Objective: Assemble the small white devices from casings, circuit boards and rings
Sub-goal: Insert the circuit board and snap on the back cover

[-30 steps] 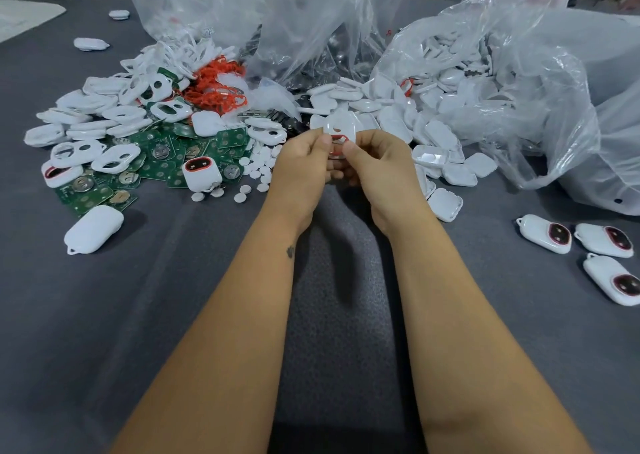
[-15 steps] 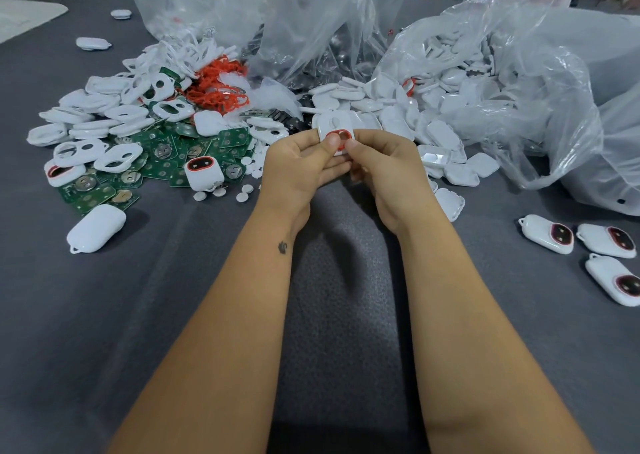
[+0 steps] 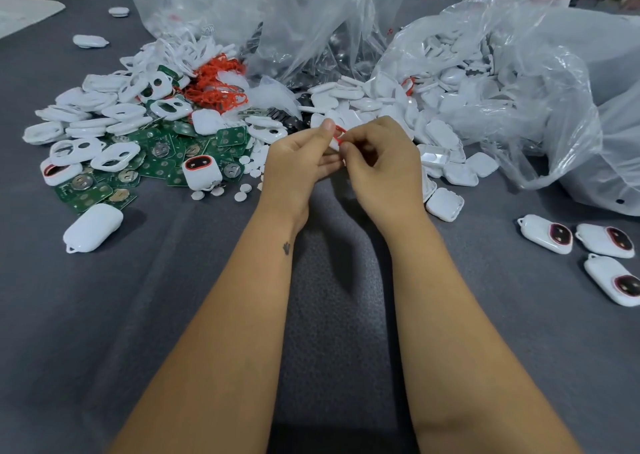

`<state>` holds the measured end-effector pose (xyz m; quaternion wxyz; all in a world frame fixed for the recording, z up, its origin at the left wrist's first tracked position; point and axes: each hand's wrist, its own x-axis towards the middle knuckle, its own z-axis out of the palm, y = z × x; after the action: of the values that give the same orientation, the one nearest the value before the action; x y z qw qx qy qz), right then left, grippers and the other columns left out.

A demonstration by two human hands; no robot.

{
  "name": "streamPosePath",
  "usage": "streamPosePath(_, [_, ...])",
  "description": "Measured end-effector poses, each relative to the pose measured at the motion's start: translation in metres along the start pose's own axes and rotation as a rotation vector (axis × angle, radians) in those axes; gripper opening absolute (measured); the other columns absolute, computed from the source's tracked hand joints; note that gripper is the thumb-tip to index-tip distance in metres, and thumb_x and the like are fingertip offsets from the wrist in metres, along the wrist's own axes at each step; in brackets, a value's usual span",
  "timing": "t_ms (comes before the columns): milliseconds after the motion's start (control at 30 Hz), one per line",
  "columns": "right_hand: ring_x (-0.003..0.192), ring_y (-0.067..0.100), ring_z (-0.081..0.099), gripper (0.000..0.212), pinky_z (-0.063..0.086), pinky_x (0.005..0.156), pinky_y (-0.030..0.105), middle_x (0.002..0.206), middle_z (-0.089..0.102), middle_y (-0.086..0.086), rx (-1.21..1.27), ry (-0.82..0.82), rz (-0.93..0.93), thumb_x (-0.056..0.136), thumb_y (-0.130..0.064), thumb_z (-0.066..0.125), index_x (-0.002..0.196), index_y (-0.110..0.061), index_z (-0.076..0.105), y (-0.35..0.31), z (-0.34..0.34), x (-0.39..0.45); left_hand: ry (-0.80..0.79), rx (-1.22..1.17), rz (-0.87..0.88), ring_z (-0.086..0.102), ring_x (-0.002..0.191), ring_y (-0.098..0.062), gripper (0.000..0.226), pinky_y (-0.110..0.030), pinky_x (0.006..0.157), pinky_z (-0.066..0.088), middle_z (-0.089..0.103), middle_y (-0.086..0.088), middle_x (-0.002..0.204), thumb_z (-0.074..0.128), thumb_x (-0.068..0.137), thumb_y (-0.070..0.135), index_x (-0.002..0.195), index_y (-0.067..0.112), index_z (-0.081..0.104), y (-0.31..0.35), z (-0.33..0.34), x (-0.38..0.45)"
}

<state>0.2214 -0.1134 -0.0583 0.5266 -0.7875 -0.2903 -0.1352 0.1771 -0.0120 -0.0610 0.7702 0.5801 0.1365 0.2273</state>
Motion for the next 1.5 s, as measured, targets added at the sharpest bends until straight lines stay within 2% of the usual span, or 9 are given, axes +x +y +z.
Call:
streamPosePath(100, [0.077, 0.005, 0.049, 0.007, 0.036, 0.071, 0.010, 0.082, 0.054, -0.006, -0.064, 0.016, -0.056, 0.085, -0.005, 0.060, 0.083, -0.010, 0.065, 0.002, 0.000, -0.001, -0.036, 0.047, 0.039, 0.060, 0.086, -0.025, 0.014, -0.036, 0.090, 0.050, 0.067, -0.017, 0.085, 0.060, 0.094, 0.006, 0.086, 0.006, 0.071, -0.001, 0.000, -0.003])
streamPosePath(233, [0.078, 0.012, 0.051, 0.005, 0.038, 0.069, 0.017, 0.080, 0.057, -0.002, -0.101, 0.030, -0.059, 0.085, -0.008, 0.062, 0.081, -0.008, 0.065, 0.002, -0.002, 0.000, 0.001, 0.066, 0.054, 0.058, 0.084, -0.029, 0.004, -0.040, 0.085, 0.049, 0.067, -0.023, 0.088, 0.064, 0.091, 0.003, 0.091, 0.000, 0.067, 0.000, 0.000, -0.006])
streamPosePath(433, [0.076, 0.011, 0.043, 0.010, 0.030, 0.066, 0.020, 0.084, 0.055, 0.002, -0.201, 0.010, -0.076, 0.089, -0.012, 0.060, 0.084, -0.003, 0.063, 0.001, 0.000, -0.002, 0.009, 0.209, 0.078, 0.064, 0.084, -0.031, 0.014, -0.053, 0.091, 0.051, 0.070, -0.025, 0.088, 0.060, 0.095, 0.007, 0.083, 0.012, 0.066, -0.005, 0.000, -0.005])
streamPosePath(533, [0.075, 0.012, 0.041, 0.013, 0.026, 0.065, 0.021, 0.086, 0.056, 0.009, -0.240, 0.003, -0.099, 0.092, -0.012, 0.058, 0.086, 0.000, 0.060, 0.002, 0.002, -0.003, 0.020, 0.259, 0.072, 0.067, 0.083, -0.026, 0.013, -0.054, 0.091, 0.053, 0.072, -0.016, 0.084, 0.060, 0.095, 0.011, 0.084, 0.015, 0.066, -0.008, -0.002, -0.002])
streamPosePath(733, [0.075, 0.012, 0.039, 0.013, 0.024, 0.064, 0.022, 0.085, 0.050, 0.003, -0.231, -0.006, -0.096, 0.093, -0.012, 0.056, 0.087, -0.001, 0.058, 0.003, 0.005, -0.003, 0.031, 0.297, 0.082, 0.065, 0.083, -0.029, 0.011, -0.057, 0.090, 0.052, 0.071, -0.021, 0.089, 0.059, 0.095, 0.014, 0.085, 0.013, 0.064, -0.011, -0.003, 0.000])
streamPosePath(900, [0.078, 0.010, 0.044, 0.010, 0.034, 0.067, 0.023, 0.088, 0.057, 0.006, -0.154, -0.030, -0.025, 0.092, -0.010, 0.057, 0.087, -0.002, 0.061, 0.006, 0.006, -0.001, 0.038, 0.290, 0.091, 0.063, 0.081, -0.023, 0.015, -0.050, 0.089, 0.052, 0.068, -0.015, 0.083, 0.058, 0.095, 0.010, 0.082, 0.014, 0.062, -0.013, -0.002, 0.002])
streamPosePath(1100, [0.082, 0.019, 0.057, 0.009, 0.046, 0.073, 0.033, 0.086, 0.063, 0.007, -0.091, -0.025, 0.053, 0.090, -0.009, 0.059, 0.084, -0.004, 0.063, 0.009, 0.005, -0.001, 0.035, 0.318, 0.114, 0.066, 0.083, -0.024, 0.019, -0.048, 0.090, 0.055, 0.069, -0.016, 0.083, 0.059, 0.094, 0.007, 0.078, 0.017, 0.062, -0.014, -0.002, 0.003])
streamPosePath(1267, [0.083, 0.020, 0.058, 0.008, 0.045, 0.076, 0.033, 0.087, 0.065, 0.008, -0.127, -0.019, 0.055, 0.086, -0.007, 0.061, 0.084, -0.003, 0.068, 0.009, 0.003, 0.000, -0.005, 0.279, 0.128, 0.067, 0.072, -0.005, 0.021, -0.018, 0.072, 0.054, 0.070, -0.002, 0.077, 0.059, 0.093, 0.002, 0.079, 0.016, 0.066, -0.012, -0.003, 0.001])
streamPosePath(1500, [0.091, 0.017, 0.062, 0.015, 0.049, 0.085, 0.031, 0.093, 0.069, 0.003, -0.125, -0.030, 0.106, 0.087, -0.009, 0.059, 0.091, -0.012, 0.073, 0.005, 0.002, 0.000, 0.003, 0.228, 0.103, 0.067, 0.078, -0.010, 0.020, -0.020, 0.077, 0.055, 0.070, -0.007, 0.082, 0.057, 0.095, 0.000, 0.083, 0.013, 0.067, -0.010, -0.001, 0.000])
